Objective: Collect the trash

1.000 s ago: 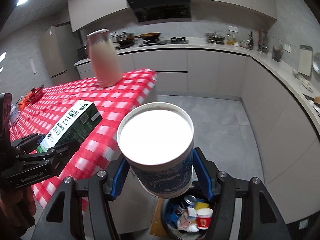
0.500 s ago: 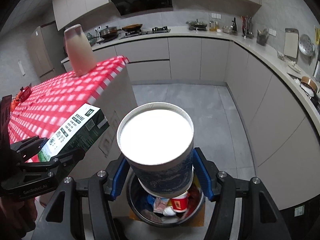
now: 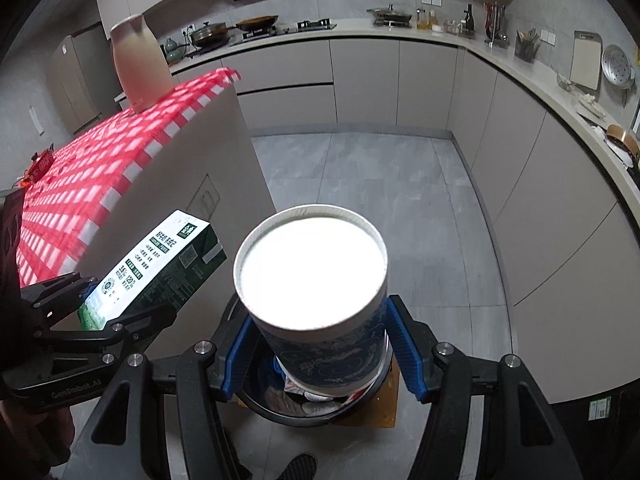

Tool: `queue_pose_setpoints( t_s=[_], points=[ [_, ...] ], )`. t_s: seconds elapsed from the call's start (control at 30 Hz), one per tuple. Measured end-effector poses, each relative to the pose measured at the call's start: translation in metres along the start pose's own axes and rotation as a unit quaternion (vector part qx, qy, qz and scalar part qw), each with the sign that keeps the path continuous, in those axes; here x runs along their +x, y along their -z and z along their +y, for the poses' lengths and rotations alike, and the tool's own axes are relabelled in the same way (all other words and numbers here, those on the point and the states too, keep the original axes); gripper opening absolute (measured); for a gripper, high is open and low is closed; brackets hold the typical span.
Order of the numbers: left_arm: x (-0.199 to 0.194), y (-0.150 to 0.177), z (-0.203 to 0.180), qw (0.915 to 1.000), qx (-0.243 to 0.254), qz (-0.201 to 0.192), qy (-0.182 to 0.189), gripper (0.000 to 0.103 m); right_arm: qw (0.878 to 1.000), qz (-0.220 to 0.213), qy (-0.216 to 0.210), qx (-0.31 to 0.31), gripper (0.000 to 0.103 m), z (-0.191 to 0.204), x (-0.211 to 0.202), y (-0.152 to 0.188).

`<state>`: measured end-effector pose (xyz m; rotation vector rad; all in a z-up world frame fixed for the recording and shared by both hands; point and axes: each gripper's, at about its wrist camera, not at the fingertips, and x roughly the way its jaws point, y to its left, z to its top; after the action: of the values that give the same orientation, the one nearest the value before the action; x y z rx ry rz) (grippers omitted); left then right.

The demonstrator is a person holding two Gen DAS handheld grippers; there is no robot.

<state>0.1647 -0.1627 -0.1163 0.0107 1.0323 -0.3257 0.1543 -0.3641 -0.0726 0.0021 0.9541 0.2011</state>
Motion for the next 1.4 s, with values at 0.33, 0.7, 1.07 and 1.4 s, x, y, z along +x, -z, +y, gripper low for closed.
queue_pose_setpoints(
  t_s=[0.33, 0.7, 1.07, 1.4],
  points=[
    [0.048, 0.023, -0.001, 0.9985, -0.009, 0.053, -0.007, 0.057, 0.998, 0.056, -0.011, -0.026, 0.064, -0.01, 0.047, 0.026],
    [0.086, 0.034, -0.004, 0.995, -0.033, 0.093, -0.017, 0.057, 0.992, 0.115, -0.029, -0.046, 0.064, -0.016, 0.105, 0.042],
    [0.087, 0.027, 0.021, 0.9935, -0.08, 0.072, -0.039, 0.102, 0.982, 0.121, -0.016, -0.145, 0.103, -0.006, 0.129, 0.055],
    [0.081, 0.036, 0.02, 0.9926, -0.059, 0.078, -0.072, 0.103, 0.991, 0.103, 0.031, -0.078, 0.103, -0.029, 0.118, 0.058]
  ],
)
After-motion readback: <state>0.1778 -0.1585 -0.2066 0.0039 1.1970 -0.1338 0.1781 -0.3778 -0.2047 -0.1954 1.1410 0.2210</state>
